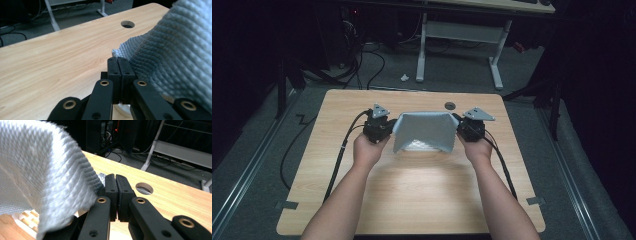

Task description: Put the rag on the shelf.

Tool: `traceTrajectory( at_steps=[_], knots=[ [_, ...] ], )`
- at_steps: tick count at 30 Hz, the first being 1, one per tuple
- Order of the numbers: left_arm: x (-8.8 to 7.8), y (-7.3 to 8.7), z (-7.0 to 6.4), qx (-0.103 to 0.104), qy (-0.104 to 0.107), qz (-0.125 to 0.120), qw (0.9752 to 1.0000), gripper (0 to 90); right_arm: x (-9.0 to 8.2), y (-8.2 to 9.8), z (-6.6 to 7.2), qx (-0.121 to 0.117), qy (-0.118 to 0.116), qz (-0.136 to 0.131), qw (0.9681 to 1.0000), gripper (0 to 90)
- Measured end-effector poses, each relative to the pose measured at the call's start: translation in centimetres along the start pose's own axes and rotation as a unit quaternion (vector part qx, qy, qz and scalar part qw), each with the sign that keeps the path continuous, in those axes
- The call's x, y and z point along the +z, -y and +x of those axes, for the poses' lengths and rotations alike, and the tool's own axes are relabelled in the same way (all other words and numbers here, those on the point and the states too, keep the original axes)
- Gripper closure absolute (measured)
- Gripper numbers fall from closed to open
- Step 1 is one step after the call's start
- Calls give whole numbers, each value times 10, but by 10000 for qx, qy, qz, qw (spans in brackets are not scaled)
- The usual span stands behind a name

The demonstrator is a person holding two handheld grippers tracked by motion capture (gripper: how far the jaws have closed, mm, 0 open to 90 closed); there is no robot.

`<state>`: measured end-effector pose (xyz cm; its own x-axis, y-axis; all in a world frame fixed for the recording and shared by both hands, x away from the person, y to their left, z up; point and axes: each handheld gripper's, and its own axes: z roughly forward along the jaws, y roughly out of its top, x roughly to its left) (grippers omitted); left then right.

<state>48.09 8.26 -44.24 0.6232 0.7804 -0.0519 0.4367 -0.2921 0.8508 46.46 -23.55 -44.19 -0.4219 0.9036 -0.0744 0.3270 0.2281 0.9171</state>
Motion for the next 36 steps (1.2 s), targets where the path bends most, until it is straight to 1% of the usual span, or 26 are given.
traceTrajectory(
  at_steps=[4,6,9,14,21,26,33,36],
  knots=[
    [3,4,-1,-26,47,50,10000,891,0,6,0,5,1,40,10000,894],
    [6,6,-1,-17,64,138,9999,889,0,9,0,4,13,83,10000,894],
    [8,8,-1,-69,80,143,9998,889,0,11,0,1,1,106,9999,894],
    [10,10,-2,-75,76,172,9998,889,0,14,0,27,5,69,10000,894],
    [14,14,-3,-88,79,235,9997,888,2,21,-2,44,35,198,9998,894],
    [15,15,-3,-65,64,263,9996,886,3,23,-1,33,53,243,9997,893],
    [15,16,-2,-101,83,260,9996,883,4,24,-1,20,67,322,9995,892],
    [14,16,-2,-116,84,251,9996,873,5,24,0,42,59,315,9995,890]
  ],
)
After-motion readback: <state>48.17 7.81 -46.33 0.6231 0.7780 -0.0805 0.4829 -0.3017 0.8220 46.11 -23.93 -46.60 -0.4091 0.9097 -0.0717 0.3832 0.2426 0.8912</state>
